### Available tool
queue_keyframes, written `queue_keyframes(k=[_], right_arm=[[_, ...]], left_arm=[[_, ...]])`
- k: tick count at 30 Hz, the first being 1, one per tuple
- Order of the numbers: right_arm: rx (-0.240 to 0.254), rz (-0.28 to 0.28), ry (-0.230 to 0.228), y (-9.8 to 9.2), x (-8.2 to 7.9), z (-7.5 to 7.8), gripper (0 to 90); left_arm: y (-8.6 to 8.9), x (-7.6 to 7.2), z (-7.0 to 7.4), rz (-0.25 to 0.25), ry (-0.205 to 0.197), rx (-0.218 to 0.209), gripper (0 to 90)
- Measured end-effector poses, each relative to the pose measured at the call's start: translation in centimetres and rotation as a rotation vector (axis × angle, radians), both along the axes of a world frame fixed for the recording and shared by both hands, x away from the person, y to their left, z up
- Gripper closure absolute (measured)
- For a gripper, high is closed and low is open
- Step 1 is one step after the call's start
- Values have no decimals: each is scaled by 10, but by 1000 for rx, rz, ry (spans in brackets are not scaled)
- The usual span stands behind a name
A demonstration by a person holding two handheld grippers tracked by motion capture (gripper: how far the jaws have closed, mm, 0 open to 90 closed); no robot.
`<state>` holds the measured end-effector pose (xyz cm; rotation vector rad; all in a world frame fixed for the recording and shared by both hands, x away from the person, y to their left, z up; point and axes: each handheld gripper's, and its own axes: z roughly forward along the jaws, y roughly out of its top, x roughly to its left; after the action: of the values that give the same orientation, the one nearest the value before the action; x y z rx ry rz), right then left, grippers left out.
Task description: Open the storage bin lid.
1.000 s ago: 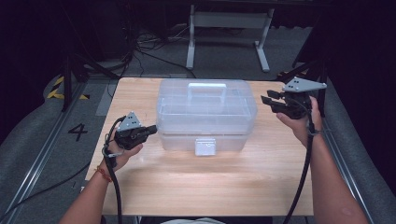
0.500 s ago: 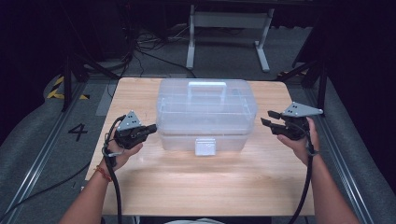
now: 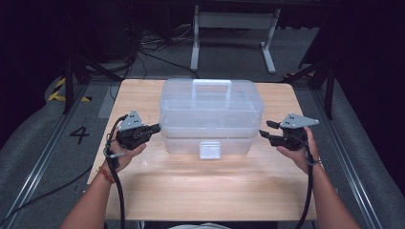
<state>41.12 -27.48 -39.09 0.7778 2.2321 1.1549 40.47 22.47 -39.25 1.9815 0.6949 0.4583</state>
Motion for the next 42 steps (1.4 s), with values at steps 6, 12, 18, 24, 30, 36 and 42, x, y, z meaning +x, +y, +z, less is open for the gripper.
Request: queue_keyframes(k=[6,12,18,24,30,36,42], right_arm=[[-1,2,-38,8,-1,-3,522],[7,2,-64,12,0,-3,513],[36,-17,-107,13,-1,-1,518],[48,-30,-143,12,-3,2,513],[50,-43,-176,13,-4,5,518],[62,-62,-207,14,-5,10,543],[63,-76,-235,17,-5,13,565]], left_arm=[[0,1,3,3,-10,5,897],[-1,0,4,5,-12,4,897],[-2,0,4,10,-14,17,896],[-2,0,5,8,-23,17,884],[-1,-2,5,20,-35,0,831],[8,-6,2,42,-34,-7,813],[8,-7,-4,44,-18,1,787]])
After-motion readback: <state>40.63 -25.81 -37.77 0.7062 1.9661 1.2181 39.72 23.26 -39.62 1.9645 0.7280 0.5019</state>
